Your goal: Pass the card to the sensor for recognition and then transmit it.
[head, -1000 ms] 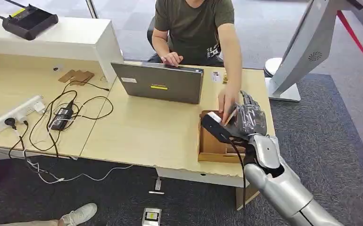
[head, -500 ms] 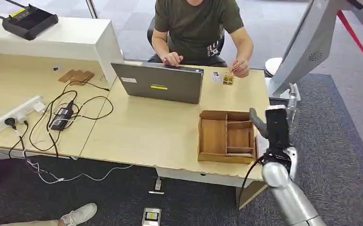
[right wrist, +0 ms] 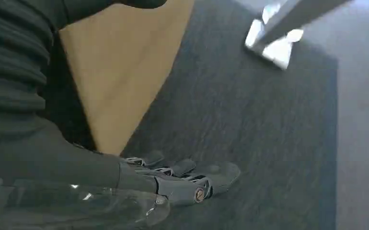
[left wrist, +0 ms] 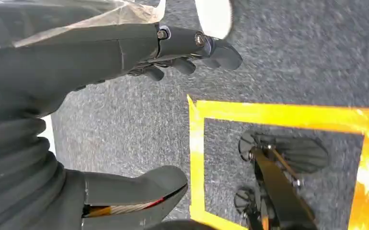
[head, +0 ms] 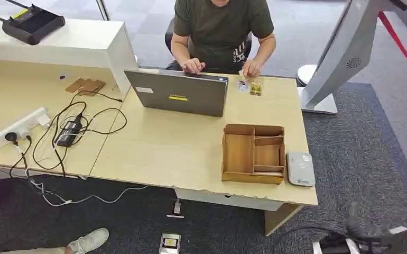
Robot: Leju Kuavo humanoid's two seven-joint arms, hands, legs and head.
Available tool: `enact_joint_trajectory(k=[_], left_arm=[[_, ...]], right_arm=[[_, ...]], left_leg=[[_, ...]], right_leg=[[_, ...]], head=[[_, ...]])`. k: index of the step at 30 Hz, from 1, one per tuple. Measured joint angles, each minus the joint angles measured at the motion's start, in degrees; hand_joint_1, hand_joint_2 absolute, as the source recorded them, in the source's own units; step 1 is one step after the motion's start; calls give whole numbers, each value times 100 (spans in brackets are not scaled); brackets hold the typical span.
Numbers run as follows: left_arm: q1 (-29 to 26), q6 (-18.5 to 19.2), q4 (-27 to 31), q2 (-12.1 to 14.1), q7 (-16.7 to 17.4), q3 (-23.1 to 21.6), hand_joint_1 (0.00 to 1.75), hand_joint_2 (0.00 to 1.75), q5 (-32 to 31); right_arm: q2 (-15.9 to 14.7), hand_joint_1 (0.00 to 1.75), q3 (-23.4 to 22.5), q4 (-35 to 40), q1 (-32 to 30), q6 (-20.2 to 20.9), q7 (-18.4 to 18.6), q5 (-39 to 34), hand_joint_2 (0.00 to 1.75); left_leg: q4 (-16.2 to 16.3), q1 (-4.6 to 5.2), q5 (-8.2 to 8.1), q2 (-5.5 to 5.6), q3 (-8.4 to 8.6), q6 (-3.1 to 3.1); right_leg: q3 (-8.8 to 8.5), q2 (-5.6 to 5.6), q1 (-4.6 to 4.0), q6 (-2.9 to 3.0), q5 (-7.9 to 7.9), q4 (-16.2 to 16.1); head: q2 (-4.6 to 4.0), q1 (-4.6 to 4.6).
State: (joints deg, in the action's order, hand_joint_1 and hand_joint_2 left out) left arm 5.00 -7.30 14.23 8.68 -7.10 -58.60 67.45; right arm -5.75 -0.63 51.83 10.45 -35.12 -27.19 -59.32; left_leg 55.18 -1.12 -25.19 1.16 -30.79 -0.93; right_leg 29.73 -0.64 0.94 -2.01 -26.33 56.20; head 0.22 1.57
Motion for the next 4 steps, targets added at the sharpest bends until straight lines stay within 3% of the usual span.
enact_joint_trajectory(k=[4], left_arm=[[-32, -267, 0, -7, 33, 138, 0, 175, 339]], right_arm=[[100, 0, -123, -1042, -315, 13, 68, -193, 175]], left_leg=[[-4, -1, -1, -1, 1, -1]], right_leg=[[-1, 0, -1, 3, -4, 1]], head=[[0, -2]])
